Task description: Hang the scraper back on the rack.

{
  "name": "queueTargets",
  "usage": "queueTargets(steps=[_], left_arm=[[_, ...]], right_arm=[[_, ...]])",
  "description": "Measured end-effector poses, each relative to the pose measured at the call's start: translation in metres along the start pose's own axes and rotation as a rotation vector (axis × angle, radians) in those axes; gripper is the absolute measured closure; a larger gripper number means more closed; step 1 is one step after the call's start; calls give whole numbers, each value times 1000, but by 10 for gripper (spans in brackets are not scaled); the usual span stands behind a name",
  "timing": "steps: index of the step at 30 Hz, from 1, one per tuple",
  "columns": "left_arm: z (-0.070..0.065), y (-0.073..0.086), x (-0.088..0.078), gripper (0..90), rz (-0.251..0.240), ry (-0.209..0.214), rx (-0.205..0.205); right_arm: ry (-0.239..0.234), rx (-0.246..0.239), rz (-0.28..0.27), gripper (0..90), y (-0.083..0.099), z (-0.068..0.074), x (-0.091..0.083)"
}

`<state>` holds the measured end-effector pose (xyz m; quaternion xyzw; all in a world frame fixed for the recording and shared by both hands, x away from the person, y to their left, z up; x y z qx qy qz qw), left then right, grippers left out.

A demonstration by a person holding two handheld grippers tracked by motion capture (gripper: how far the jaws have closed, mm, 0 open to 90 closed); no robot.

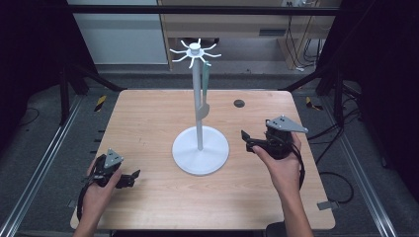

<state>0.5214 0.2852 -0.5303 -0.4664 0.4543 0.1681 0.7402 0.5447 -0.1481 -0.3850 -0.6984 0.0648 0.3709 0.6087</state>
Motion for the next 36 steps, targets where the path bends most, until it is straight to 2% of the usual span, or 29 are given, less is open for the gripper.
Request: queueTargets(steps=[11, 13, 28, 36], left_arm=[[0, 0, 0, 32, 0, 0, 2], [0, 0, 0, 32, 0, 0, 3], [-2, 0, 1, 32, 4, 5, 8], [-2, 0, 1, 32, 5, 6, 9]], right_arm=[[3, 40, 23, 74, 26, -8, 13], [21, 35, 36, 74, 30, -11, 15], [32, 42, 115, 78, 53, -22, 34], [44, 77, 160, 95, 67, -33, 46]])
Point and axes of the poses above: each handheld gripper's, and its own axes: x roughly forward along the jaws, y roughly out of its underside, z roughly to its left, the point moved 8 cm from there along x, roughly forward along the jaws, and after that the axes turned 15 degrees about z, right-handed, at the moved point
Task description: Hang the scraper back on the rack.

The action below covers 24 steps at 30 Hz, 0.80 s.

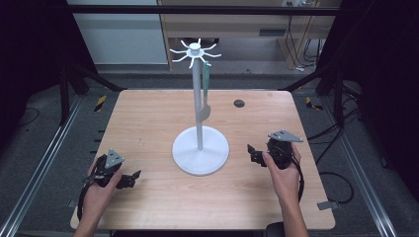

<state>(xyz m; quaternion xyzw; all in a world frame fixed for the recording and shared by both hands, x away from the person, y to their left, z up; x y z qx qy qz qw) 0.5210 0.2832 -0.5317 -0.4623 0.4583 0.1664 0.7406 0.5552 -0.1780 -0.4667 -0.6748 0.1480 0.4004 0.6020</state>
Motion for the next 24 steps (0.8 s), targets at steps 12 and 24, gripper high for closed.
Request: queueTargets(steps=[12, 24], left_arm=[[-1, 0, 0, 32, 3, 1, 6], [-3, -1, 1, 32, 6, 6, 13]], right_arm=[[9, 40, 64, 93, 20, -13, 18], [49, -3, 96, 112, 38, -20, 34]])
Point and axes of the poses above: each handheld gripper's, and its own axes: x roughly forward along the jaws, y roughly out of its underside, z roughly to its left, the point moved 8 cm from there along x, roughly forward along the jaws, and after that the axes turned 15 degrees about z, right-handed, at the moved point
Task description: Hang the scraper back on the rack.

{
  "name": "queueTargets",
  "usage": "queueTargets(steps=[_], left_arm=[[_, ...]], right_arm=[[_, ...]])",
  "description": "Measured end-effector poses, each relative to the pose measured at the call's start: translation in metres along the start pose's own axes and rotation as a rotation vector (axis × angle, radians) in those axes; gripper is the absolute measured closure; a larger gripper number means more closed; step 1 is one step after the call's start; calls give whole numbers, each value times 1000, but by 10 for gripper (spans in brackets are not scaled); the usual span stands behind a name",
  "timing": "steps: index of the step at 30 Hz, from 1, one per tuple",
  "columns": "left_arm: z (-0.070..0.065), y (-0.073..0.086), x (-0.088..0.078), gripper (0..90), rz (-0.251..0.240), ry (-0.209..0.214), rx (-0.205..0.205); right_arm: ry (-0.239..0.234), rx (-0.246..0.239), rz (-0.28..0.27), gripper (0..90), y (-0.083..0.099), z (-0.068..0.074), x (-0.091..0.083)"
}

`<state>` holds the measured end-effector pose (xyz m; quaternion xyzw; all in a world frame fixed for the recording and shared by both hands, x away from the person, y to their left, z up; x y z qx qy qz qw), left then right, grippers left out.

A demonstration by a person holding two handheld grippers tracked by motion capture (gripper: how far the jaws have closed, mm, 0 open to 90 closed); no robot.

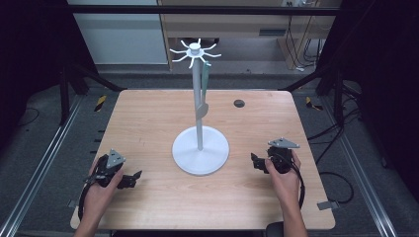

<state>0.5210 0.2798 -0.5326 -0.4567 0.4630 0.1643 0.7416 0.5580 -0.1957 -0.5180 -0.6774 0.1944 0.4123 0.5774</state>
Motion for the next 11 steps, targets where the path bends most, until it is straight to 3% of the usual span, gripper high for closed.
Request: queueTargets(steps=[4, 7, 11], left_arm=[[0, -1, 1, 32, 1, -1, 1], [0, -2, 1, 32, -4, 1, -1], [-1, -2, 2, 32, -3, 3, -1]], right_arm=[[30, -12, 3, 114, 6, -4, 6], [29, 6, -25, 114, 8, -6, 4], [29, -4, -17, 113, 10, -3, 5]])
Point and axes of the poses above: each handheld gripper's, and its own axes: x roughly forward along the jaws, y roughly out of its underside, z roughly to its left, the point moved 8 cm from there along x, roughly forward along the jaws, and after that the axes turned 15 degrees about z, right-handed, at the moved point
